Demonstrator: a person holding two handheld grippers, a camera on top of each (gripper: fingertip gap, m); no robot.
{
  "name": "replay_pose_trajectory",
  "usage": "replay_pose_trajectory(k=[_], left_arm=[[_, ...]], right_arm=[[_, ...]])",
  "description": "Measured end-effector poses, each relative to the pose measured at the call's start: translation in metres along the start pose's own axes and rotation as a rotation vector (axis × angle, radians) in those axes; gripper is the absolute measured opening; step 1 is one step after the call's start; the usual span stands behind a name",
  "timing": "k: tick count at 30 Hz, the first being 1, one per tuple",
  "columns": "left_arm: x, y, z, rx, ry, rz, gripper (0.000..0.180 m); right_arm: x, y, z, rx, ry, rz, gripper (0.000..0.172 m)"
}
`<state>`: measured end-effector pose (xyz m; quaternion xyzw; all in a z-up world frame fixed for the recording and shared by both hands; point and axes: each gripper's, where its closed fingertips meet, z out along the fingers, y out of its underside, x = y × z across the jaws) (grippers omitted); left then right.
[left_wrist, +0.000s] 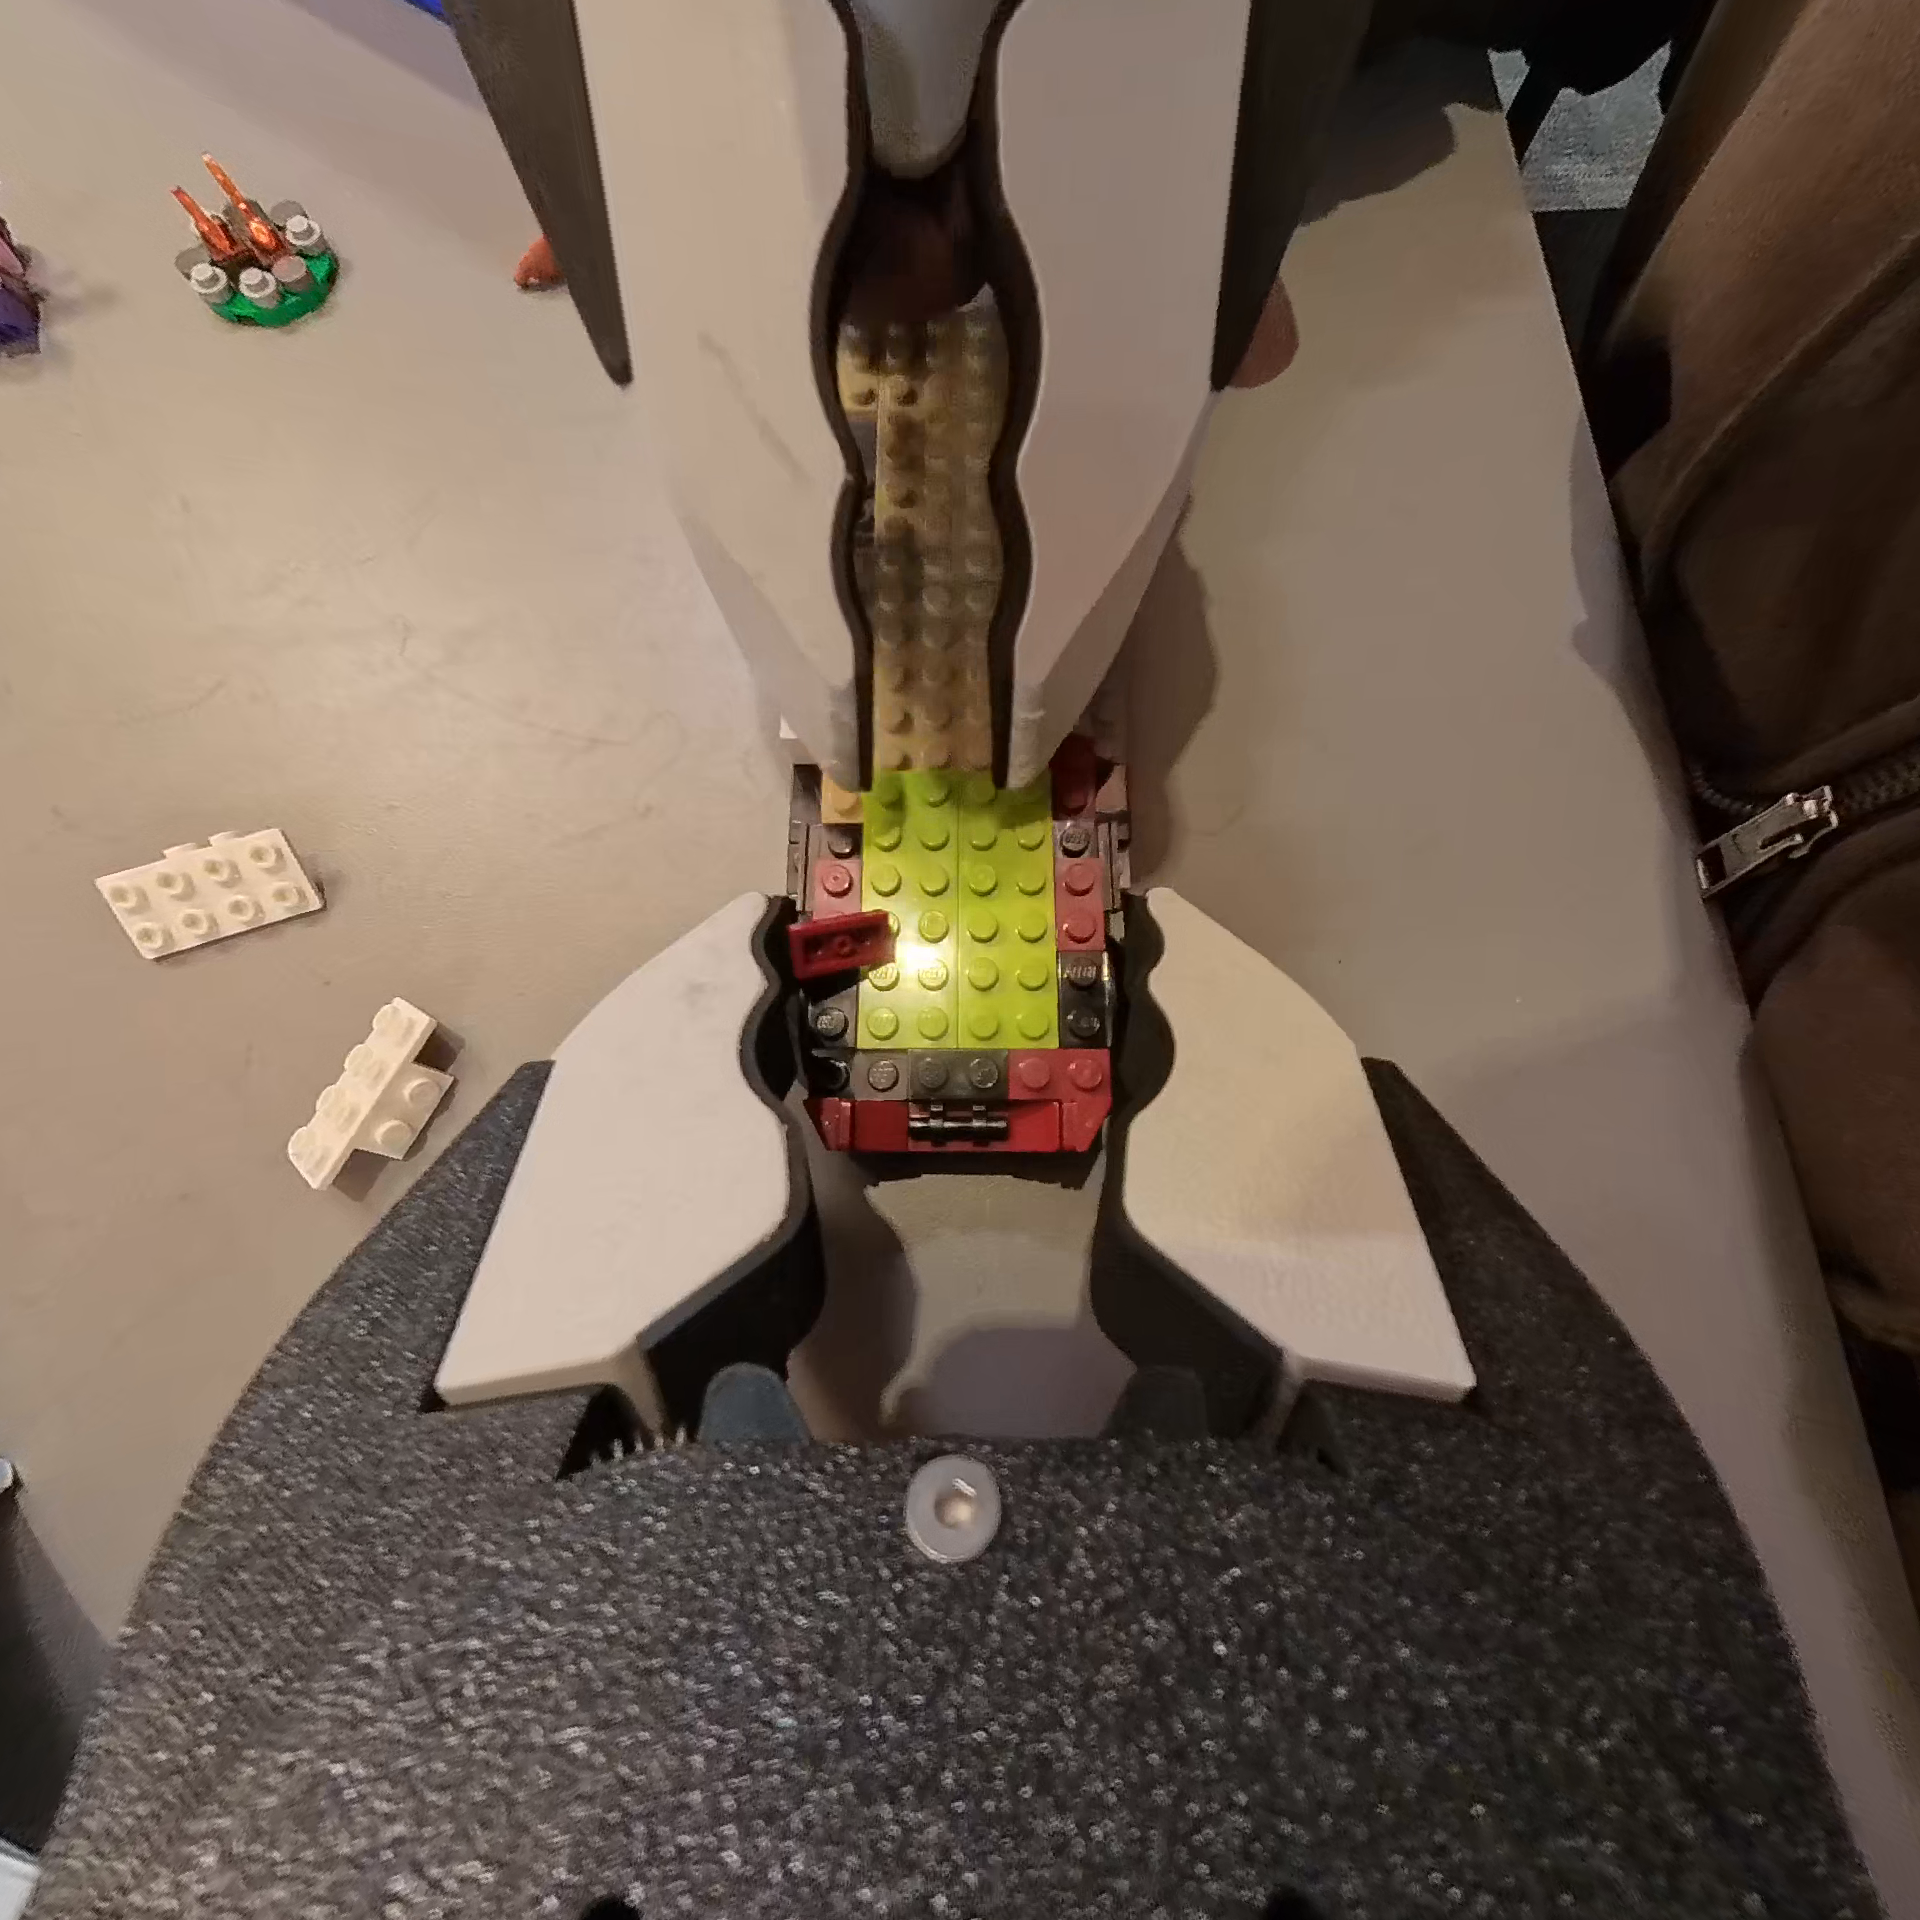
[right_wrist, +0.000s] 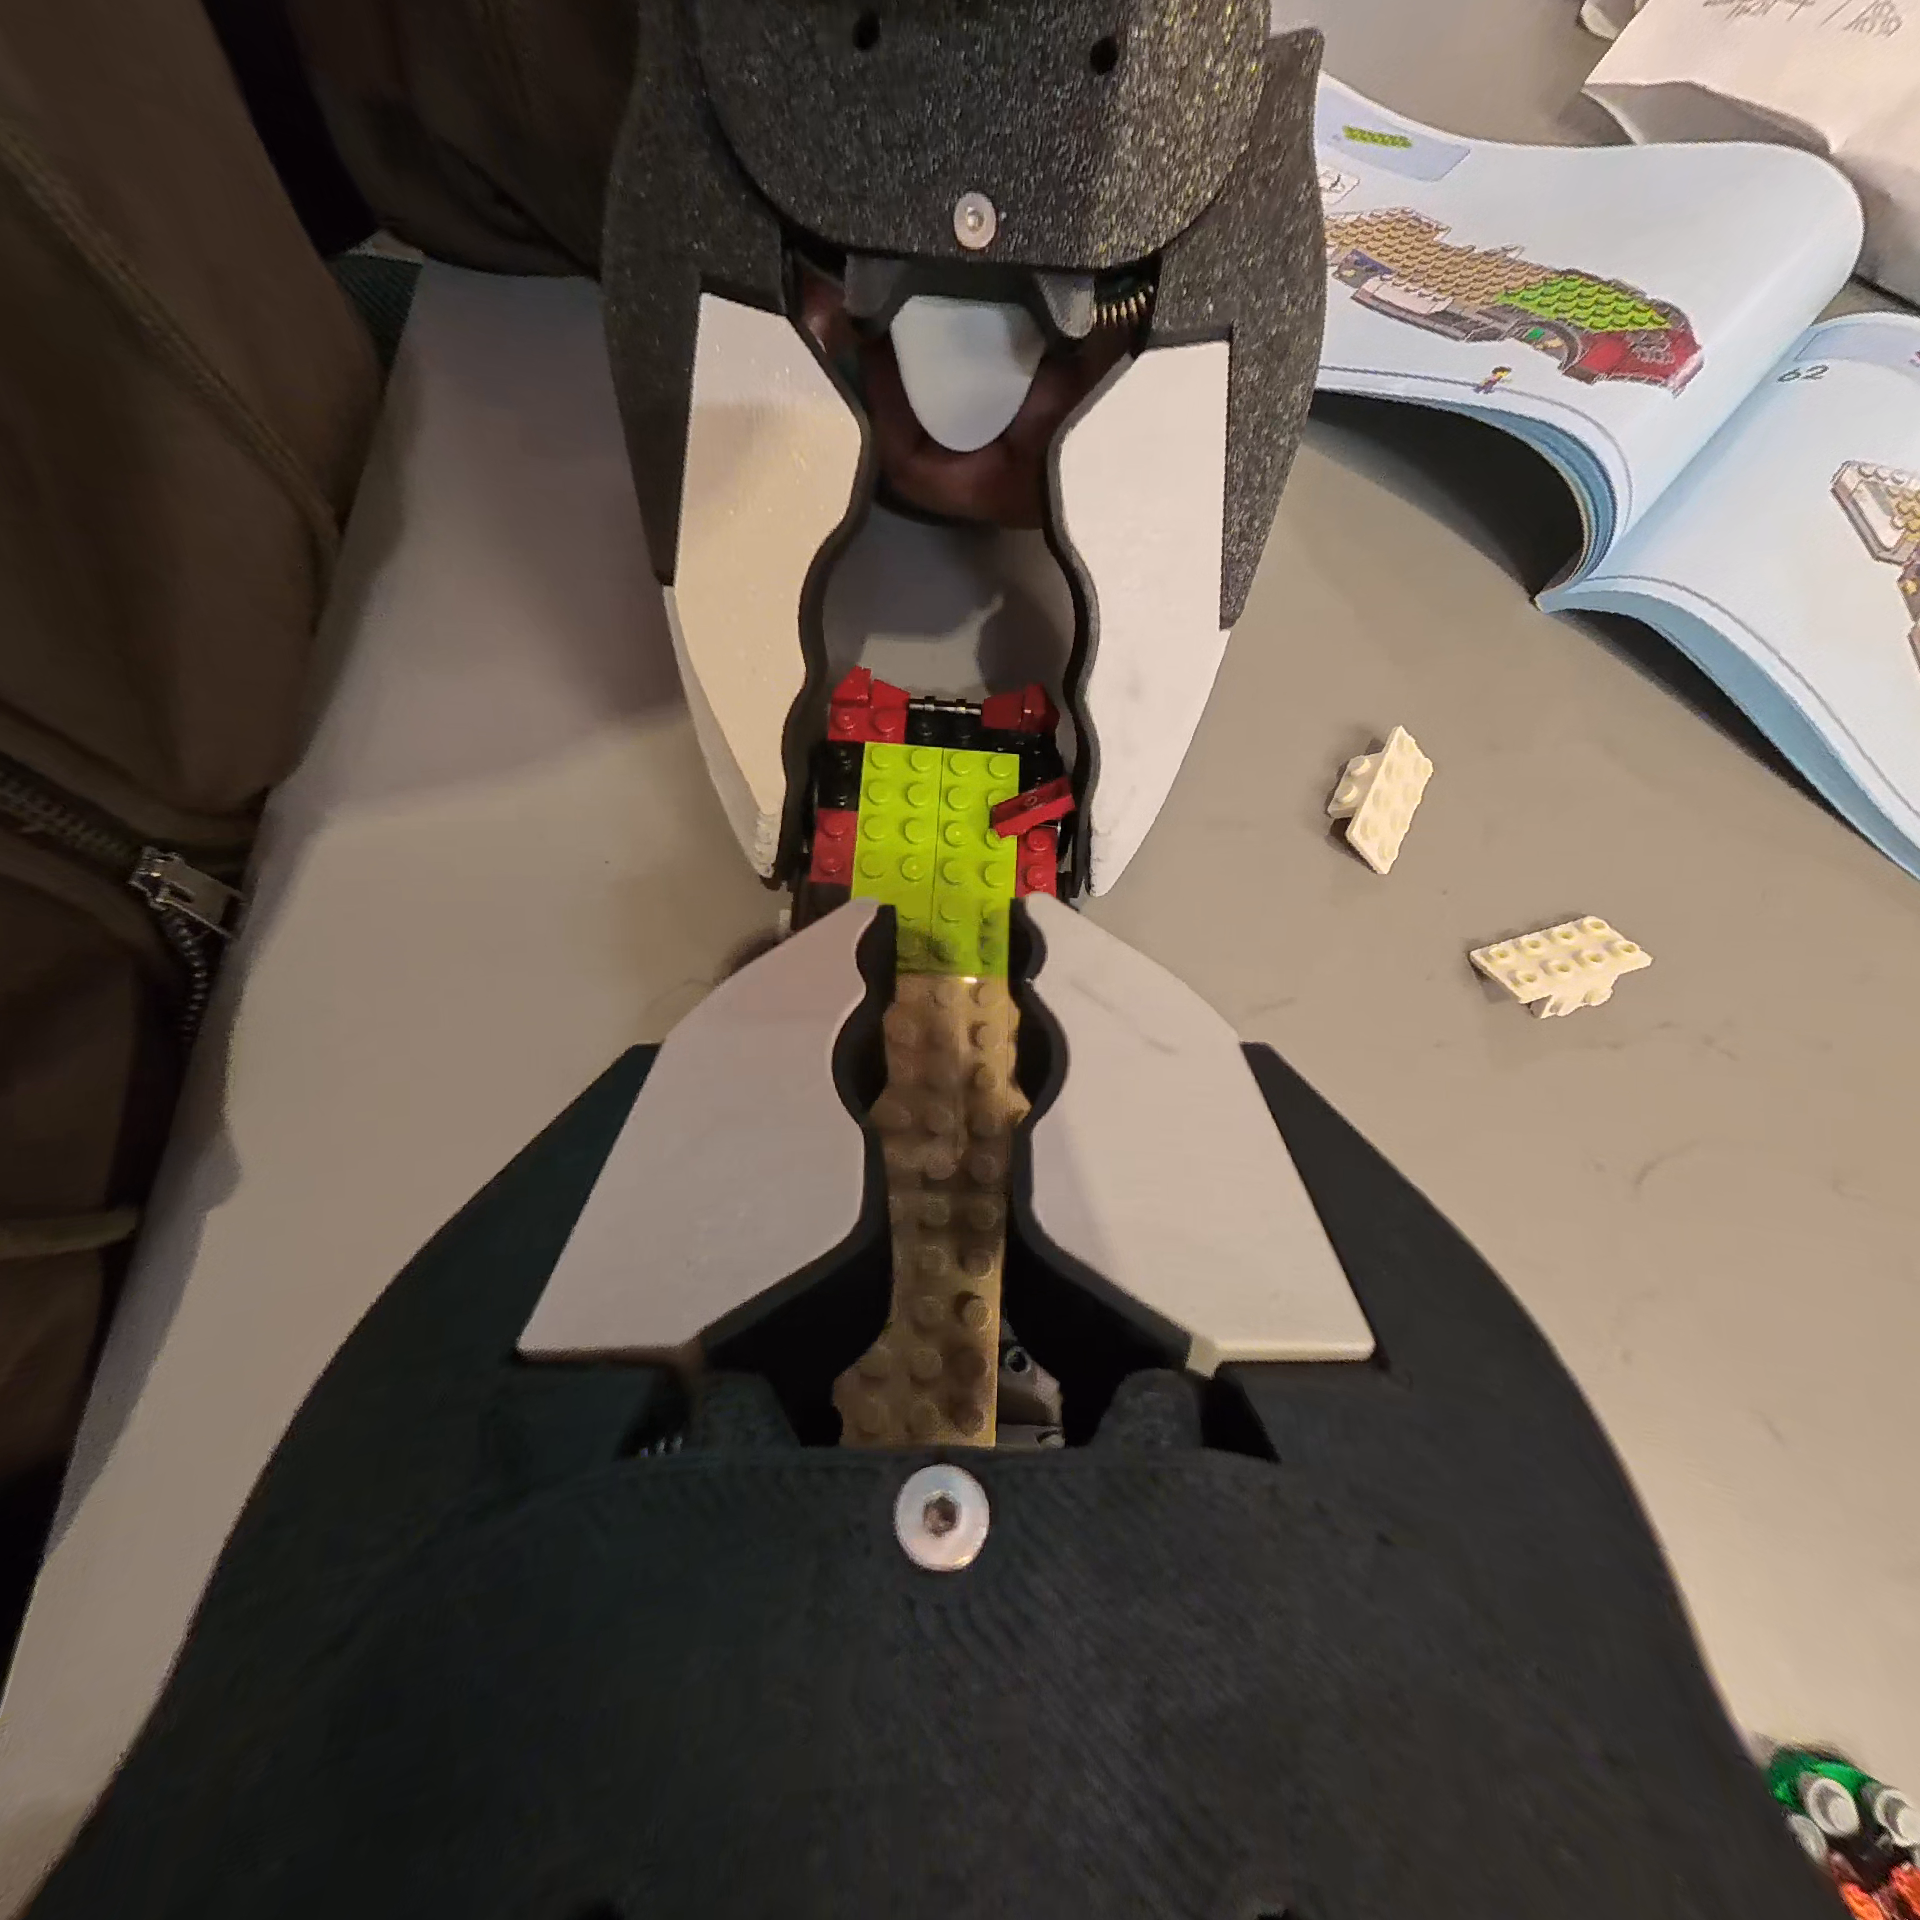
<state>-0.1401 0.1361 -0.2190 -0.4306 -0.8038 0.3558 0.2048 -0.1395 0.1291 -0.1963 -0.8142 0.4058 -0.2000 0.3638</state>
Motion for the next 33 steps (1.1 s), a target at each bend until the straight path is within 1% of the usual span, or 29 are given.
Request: replay_pose_trajectory(k=[2,6,10,14,17,20,22,26,33], left_arm=[[0.0,0.0,0.0,0.001,-0.001,-0.001,0.061],[0.0,-0.003,-0.002,0.023,0.003,-0.018,0.057],[-0.001,-0.003,-0.006,0.029,0.008,-0.048,0.057],[-0.005,-0.004,-0.012,0.05,0.008,-0.088,0.054],[-0.006,-0.002,-0.014,0.044,0.022,-0.129,0.046],[-0.006,-0.001,-0.014,0.043,0.027,-0.148,0.041],[-0.006,-0.002,-0.015,0.049,0.037,-0.161,0.035],[-0.007,-0.004,-0.018,0.07,0.044,-0.186,0.017],[-0.007,-0.007,-0.02,0.078,0.036,-0.172,0.016]], right_arm=[[0.001,-0.001,0.0,0.001,0.009,-0.006,0.027],[-0.006,-0.001,0.003,-0.017,-0.005,-0.032,0.031],[-0.009,0.001,0.009,-0.057,0.006,-0.058,0.038],[-0.006,0.0,0.01,-0.054,0.016,-0.035,0.038],[0.002,-0.003,0.007,-0.034,0.035,0.016,0.037],[0.005,-0.002,0.006,-0.037,0.049,0.021,0.036],[0.005,-0.001,0.007,-0.039,0.052,0.025,0.036],[0.007,-0.002,0.007,-0.036,0.062,0.028,0.034],[0.004,-0.001,0.002,-0.042,0.05,0.006,0.034]])
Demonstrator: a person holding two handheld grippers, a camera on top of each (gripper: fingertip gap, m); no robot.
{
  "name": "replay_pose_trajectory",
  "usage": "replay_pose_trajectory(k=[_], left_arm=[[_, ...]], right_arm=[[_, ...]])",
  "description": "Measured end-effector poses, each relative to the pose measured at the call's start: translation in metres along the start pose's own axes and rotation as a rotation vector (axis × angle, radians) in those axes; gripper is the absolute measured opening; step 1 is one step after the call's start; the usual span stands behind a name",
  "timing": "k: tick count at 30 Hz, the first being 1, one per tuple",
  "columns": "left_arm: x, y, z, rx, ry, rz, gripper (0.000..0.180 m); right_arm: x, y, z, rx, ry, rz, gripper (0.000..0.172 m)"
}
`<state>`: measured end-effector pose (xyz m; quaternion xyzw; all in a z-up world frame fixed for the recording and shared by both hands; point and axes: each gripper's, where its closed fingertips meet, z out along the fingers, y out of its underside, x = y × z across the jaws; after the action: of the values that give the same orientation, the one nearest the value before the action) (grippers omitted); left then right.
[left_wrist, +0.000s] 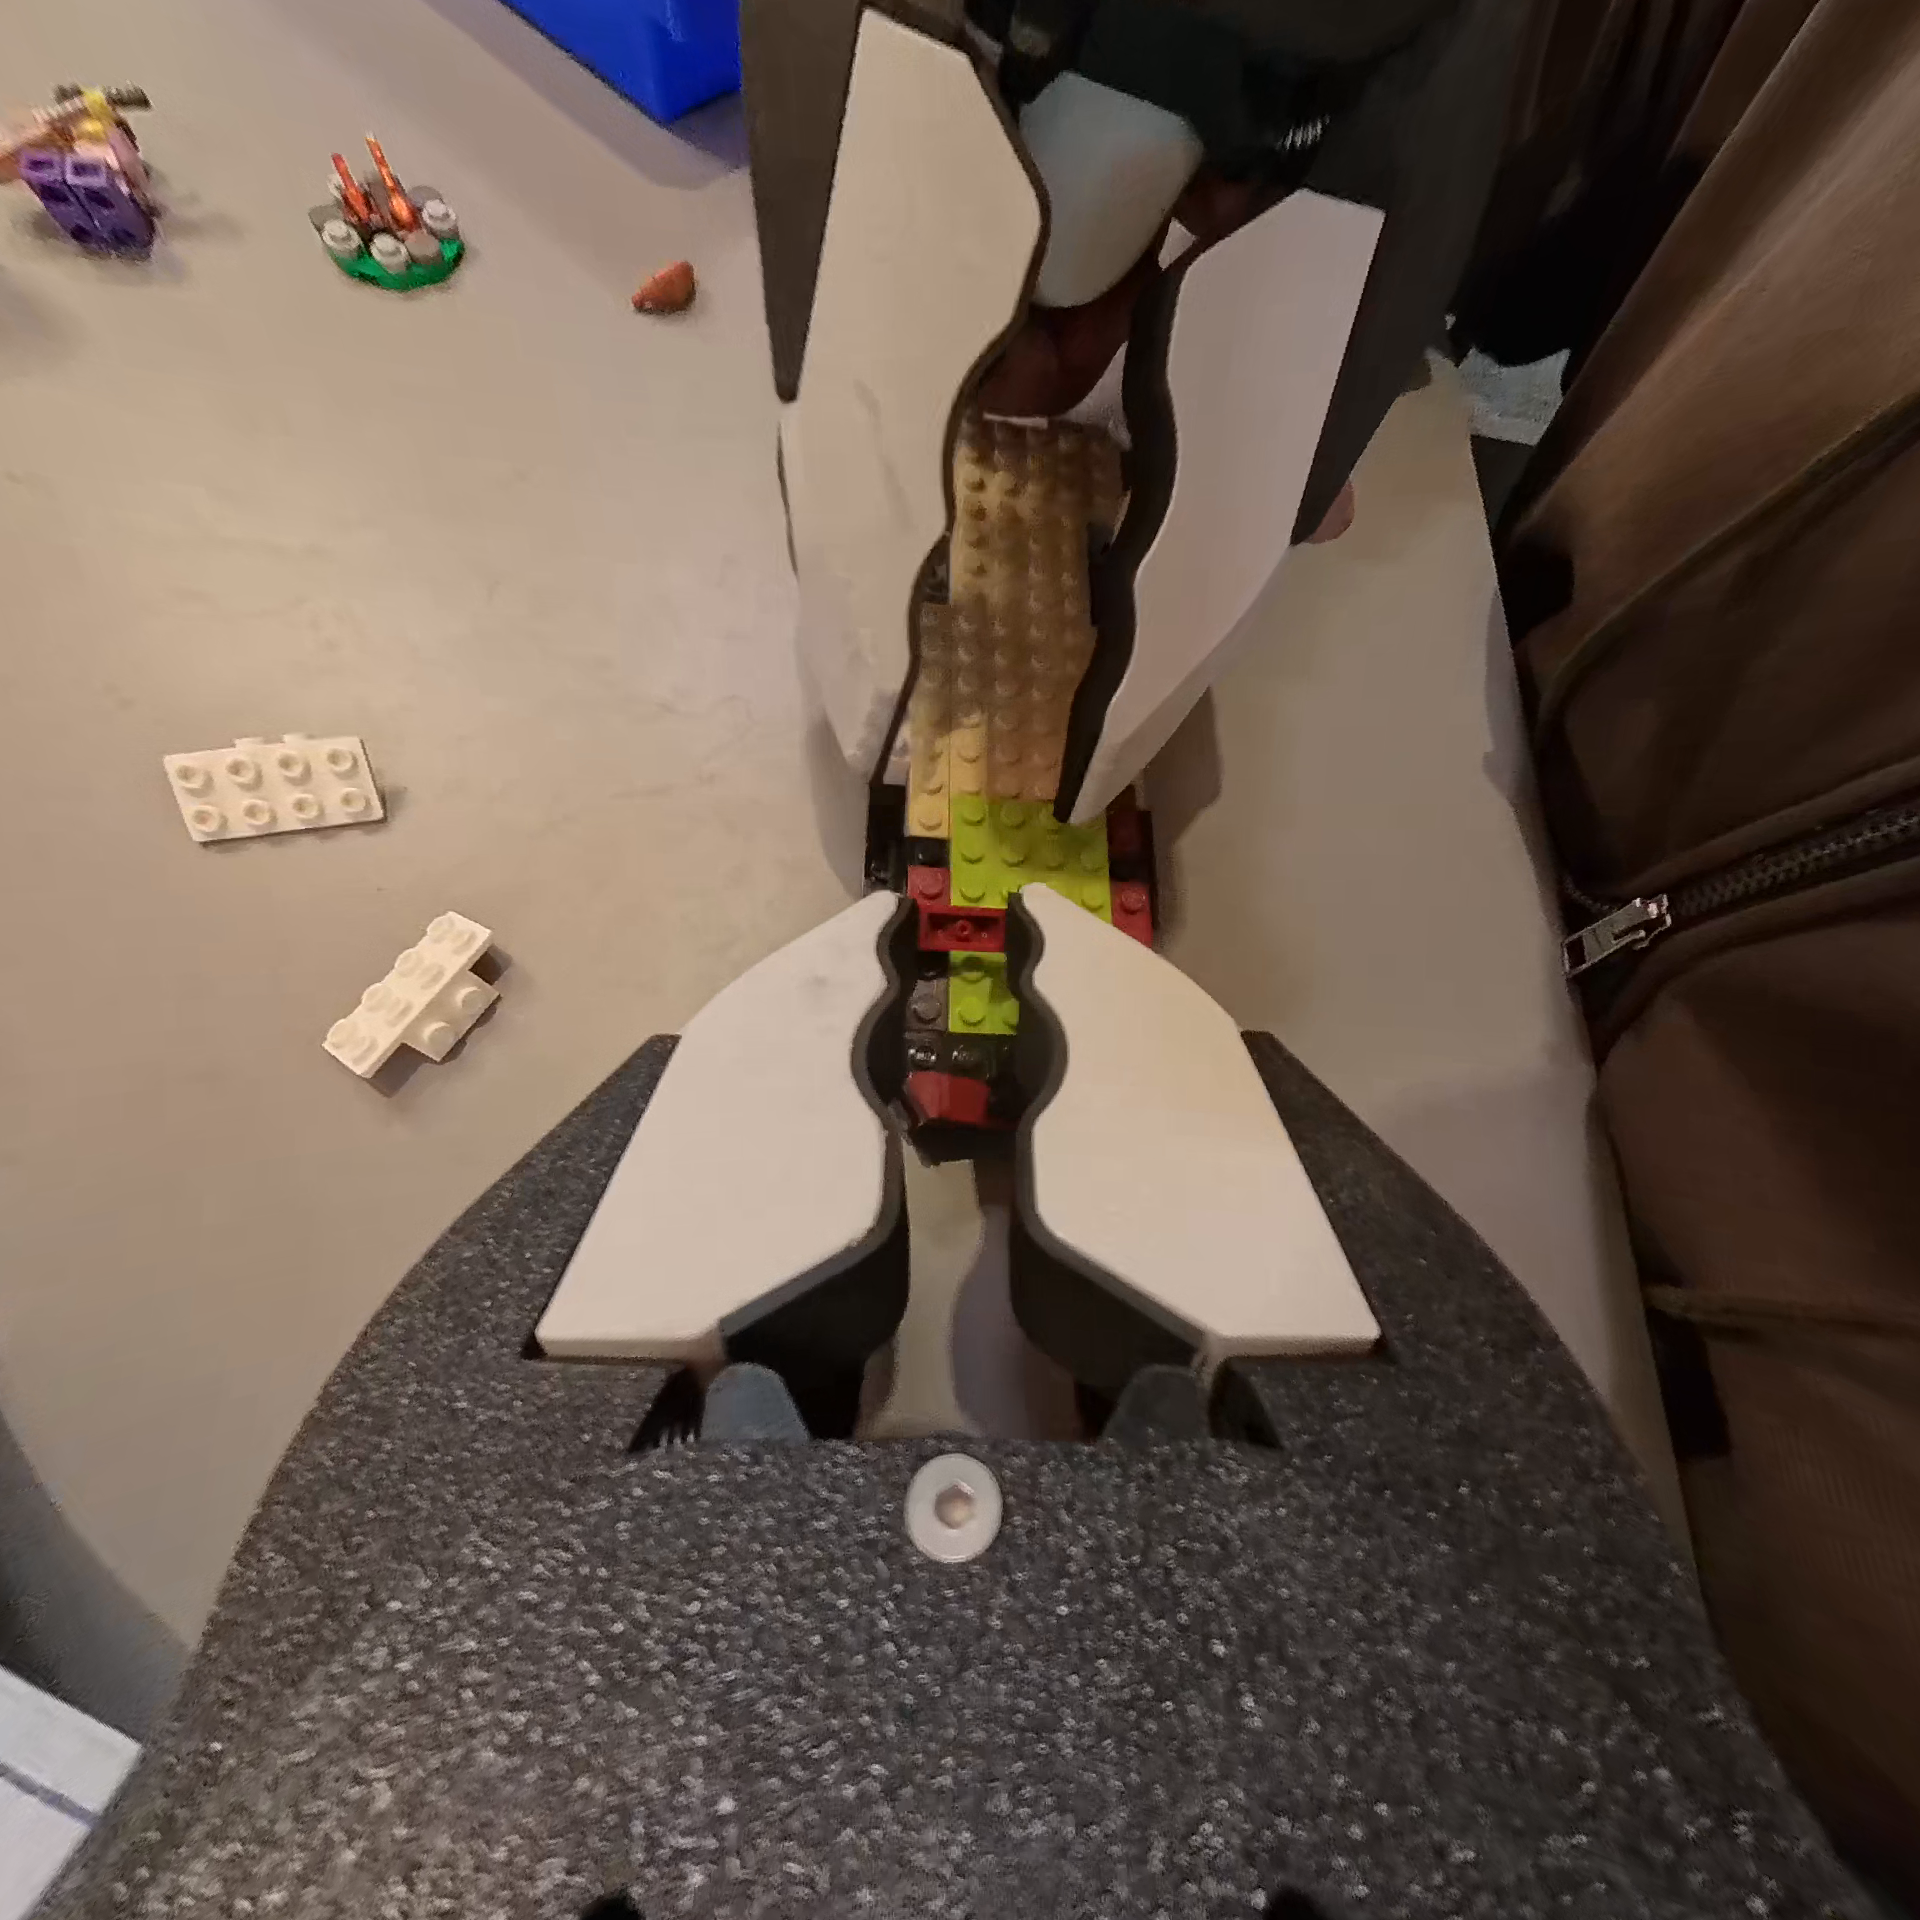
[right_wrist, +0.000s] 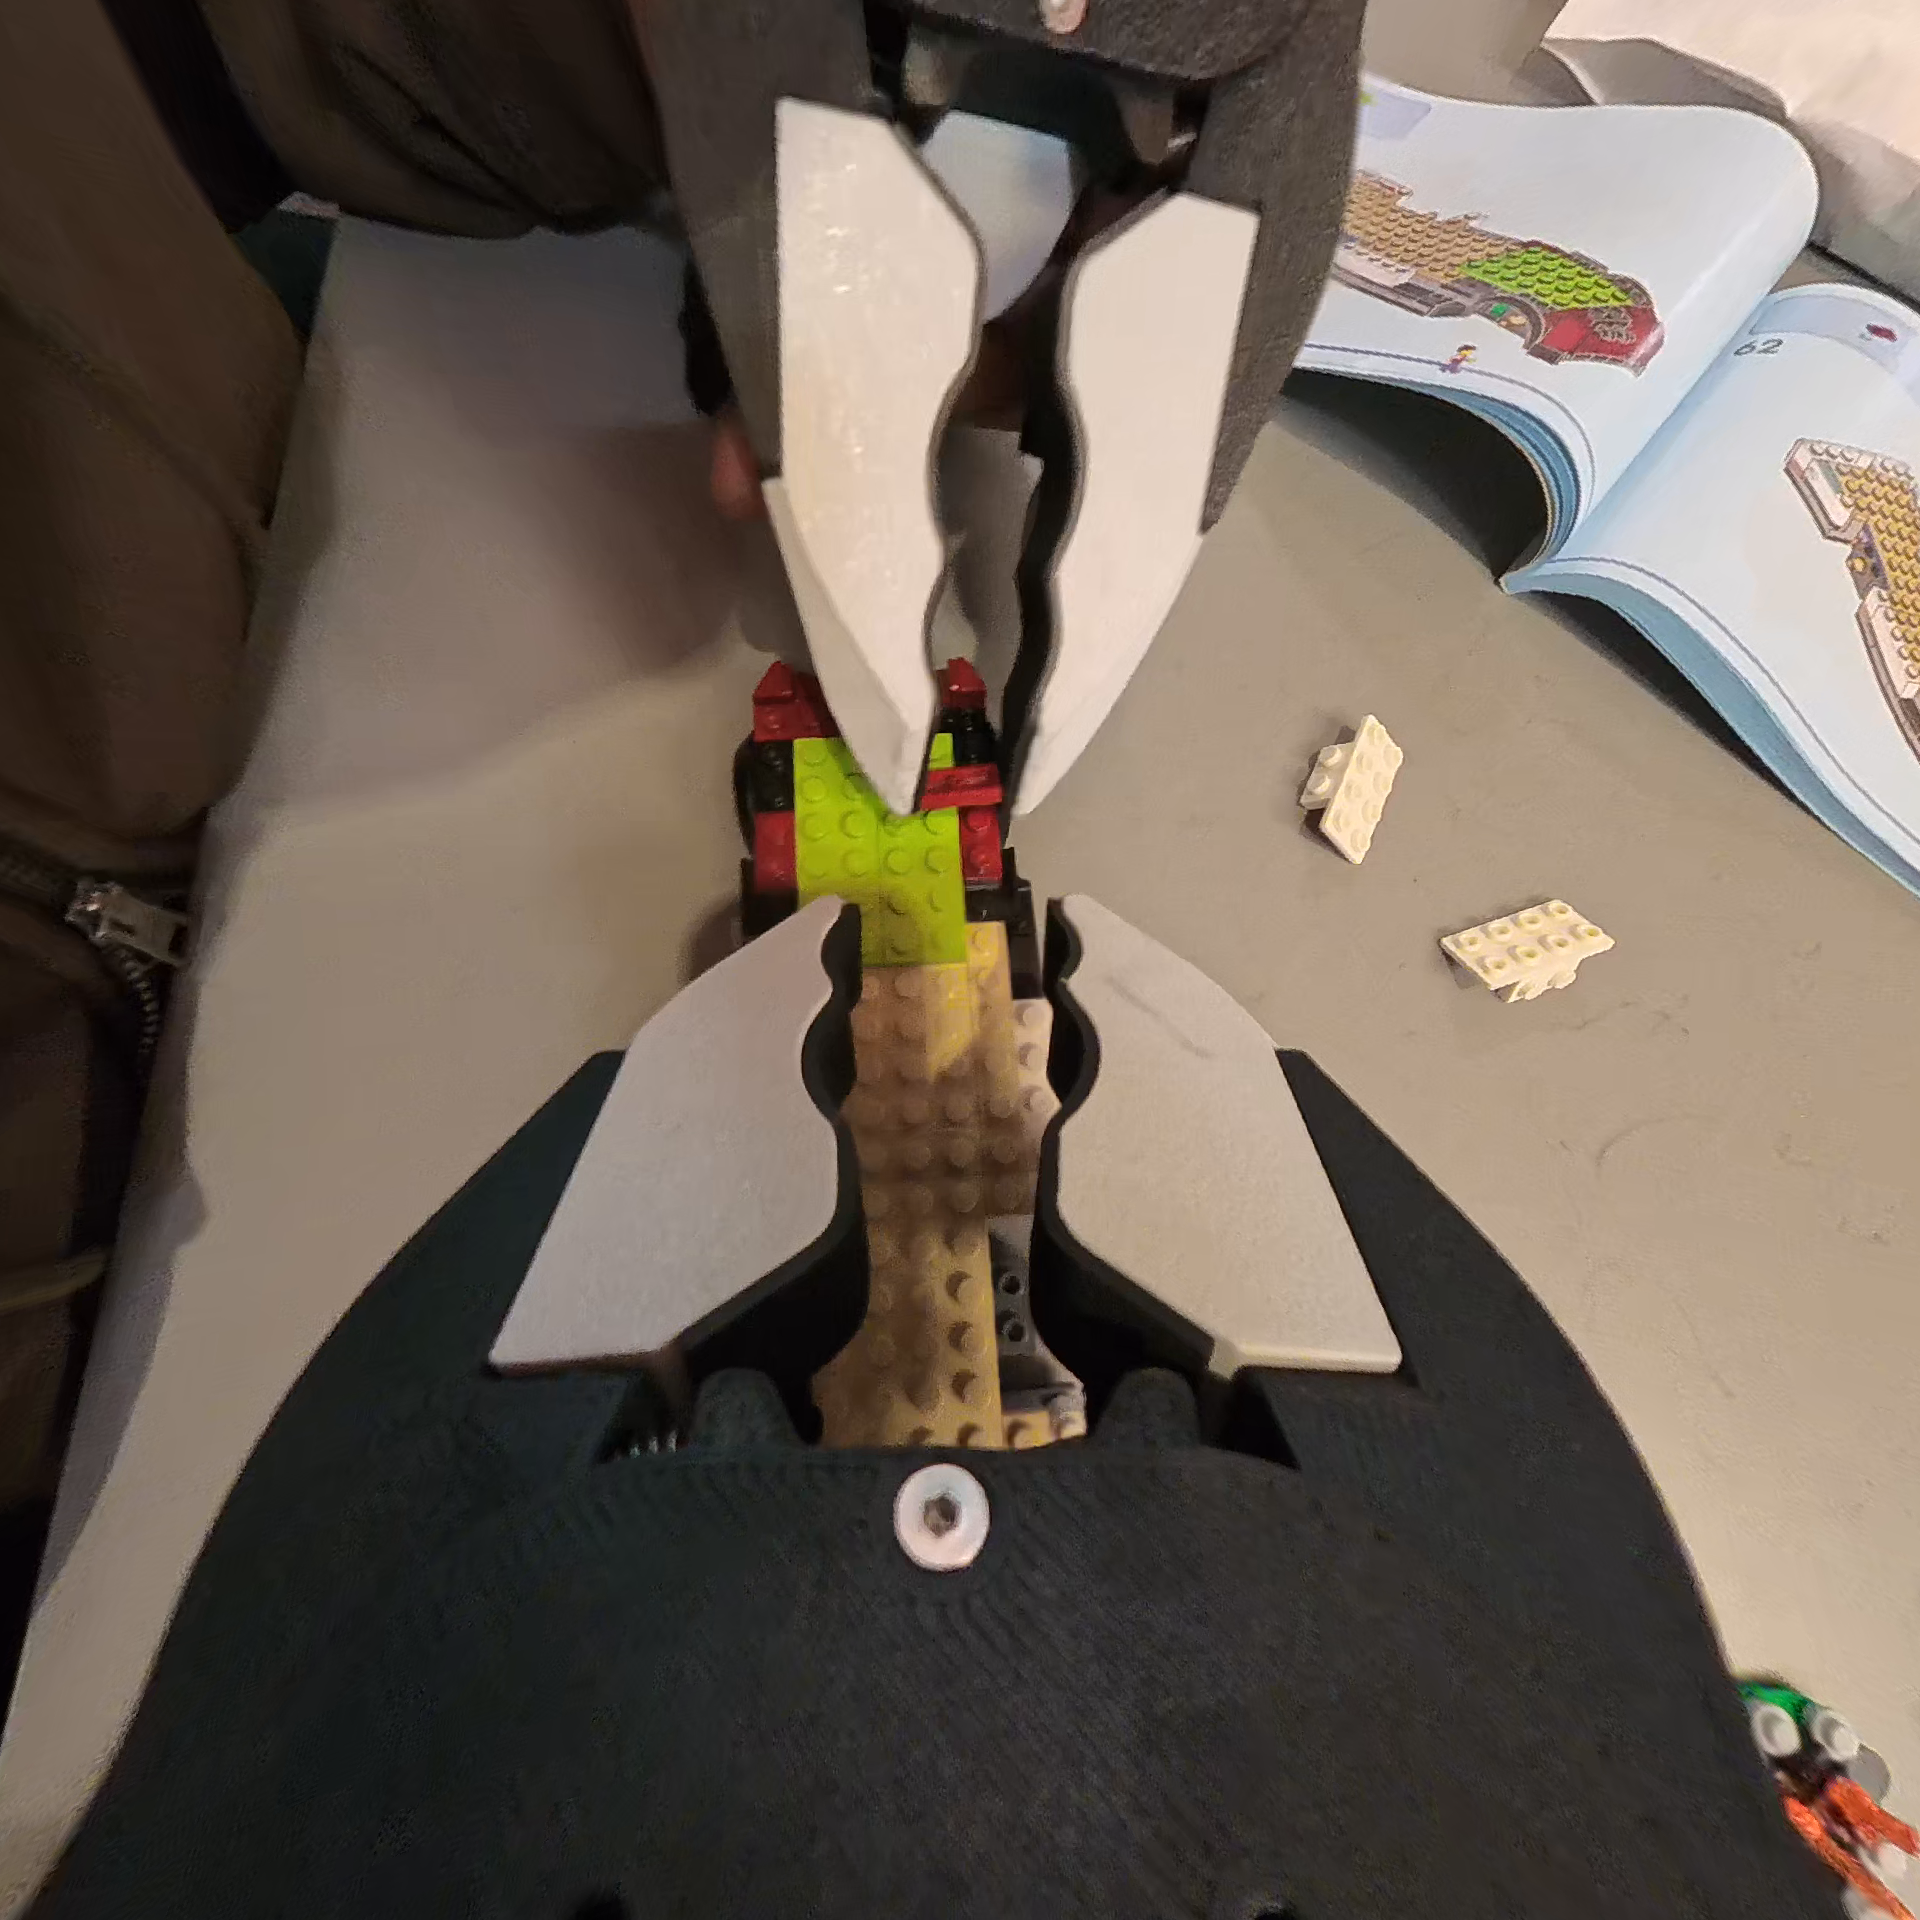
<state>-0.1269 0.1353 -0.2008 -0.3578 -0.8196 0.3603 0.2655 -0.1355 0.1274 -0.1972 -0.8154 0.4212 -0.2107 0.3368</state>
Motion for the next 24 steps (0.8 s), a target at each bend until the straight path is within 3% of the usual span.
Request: replay_pose_trajectory(k=[4,7,9,13,15,19,24], left_arm=[[-0.003,-0.014,-0.003,0.051,0.006,-0.009,0.016],[-0.009,-0.041,0.002,0.068,0.024,-0.036,0.016],[-0.007,-0.086,0.01,0.121,0.068,-0.038,0.016],[-0.008,-0.222,0.038,0.316,0.098,-0.015,0.021],[-0.025,-0.248,0.055,0.289,0.013,-0.05,0.054],[-0.039,-0.222,0.041,0.3,-0.05,-0.077,0.062],[-0.034,-0.129,-0.003,0.225,-0.042,-0.062,0.061]], right_arm=[[-0.021,-0.003,-0.016,0.05,-0.101,-0.034,0.031],[-0.056,-0.005,-0.029,0.125,-0.274,-0.031,0.025],[-0.078,-0.008,-0.032,0.169,-0.38,-0.034,0.023],[-0.098,-0.009,-0.024,0.164,-0.457,-0.043,0.028],[-0.103,-0.01,-0.024,0.17,-0.468,-0.045,0.028],[-0.099,-0.007,-0.026,0.164,-0.416,-0.061,0.029],[-0.067,-0.01,-0.025,0.175,-0.264,0.014,0.029]])
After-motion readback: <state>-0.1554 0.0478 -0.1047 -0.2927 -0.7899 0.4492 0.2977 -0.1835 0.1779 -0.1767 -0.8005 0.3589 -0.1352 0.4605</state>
